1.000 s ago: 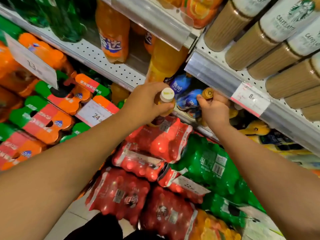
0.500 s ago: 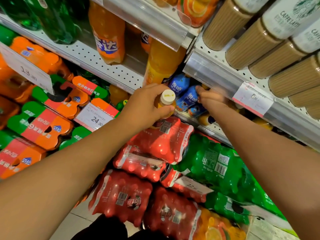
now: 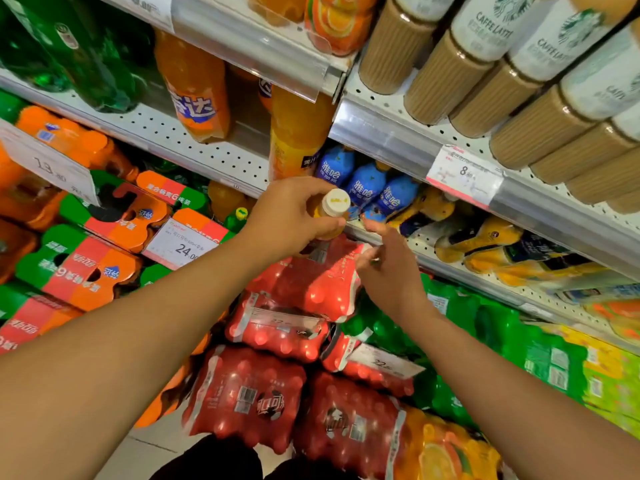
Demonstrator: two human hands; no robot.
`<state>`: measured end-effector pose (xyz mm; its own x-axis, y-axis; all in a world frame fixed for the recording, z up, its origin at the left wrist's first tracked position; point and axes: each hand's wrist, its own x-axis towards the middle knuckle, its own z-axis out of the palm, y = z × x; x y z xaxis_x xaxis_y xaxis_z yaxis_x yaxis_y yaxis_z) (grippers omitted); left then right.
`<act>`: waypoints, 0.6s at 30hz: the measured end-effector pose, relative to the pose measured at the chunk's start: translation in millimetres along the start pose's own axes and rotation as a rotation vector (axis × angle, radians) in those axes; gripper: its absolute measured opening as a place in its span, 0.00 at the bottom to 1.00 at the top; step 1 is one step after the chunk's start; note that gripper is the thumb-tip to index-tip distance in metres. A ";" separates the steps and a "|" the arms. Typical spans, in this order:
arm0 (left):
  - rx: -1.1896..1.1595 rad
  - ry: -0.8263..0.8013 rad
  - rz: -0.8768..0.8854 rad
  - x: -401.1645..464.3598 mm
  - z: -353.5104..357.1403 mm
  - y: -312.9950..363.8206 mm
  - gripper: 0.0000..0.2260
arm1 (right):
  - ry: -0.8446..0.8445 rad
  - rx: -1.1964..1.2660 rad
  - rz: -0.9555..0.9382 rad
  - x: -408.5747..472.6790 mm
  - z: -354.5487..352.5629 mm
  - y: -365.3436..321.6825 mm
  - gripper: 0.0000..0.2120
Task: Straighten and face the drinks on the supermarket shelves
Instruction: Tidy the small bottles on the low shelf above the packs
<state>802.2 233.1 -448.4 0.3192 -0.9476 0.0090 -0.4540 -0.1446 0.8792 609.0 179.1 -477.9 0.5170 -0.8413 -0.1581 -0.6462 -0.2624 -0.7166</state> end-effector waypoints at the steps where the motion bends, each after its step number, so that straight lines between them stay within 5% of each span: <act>1: 0.010 -0.015 -0.014 0.2 4.6 6.4 0.17 | -0.050 0.025 0.000 -9.8 -3.1 3.0 0.24; 8: -0.092 -0.202 -0.071 -10.2 58.7 62.5 0.13 | -0.073 0.348 0.072 -34.3 -37.7 19.9 0.39; 14: 0.019 -0.245 0.053 -22.2 118.6 102.5 0.12 | -0.022 0.157 0.077 -50.9 -79.4 64.8 0.35; 18: 0.189 -0.209 0.235 -21.7 146.9 126.0 0.21 | 0.055 0.156 0.024 -52.7 -111.5 79.3 0.31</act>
<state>615.9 193.6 -407.8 0.0201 -0.9962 0.0852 -0.6463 0.0521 0.7613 468.0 150.0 -450.6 0.4684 -0.8721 -0.1418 -0.5604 -0.1692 -0.8107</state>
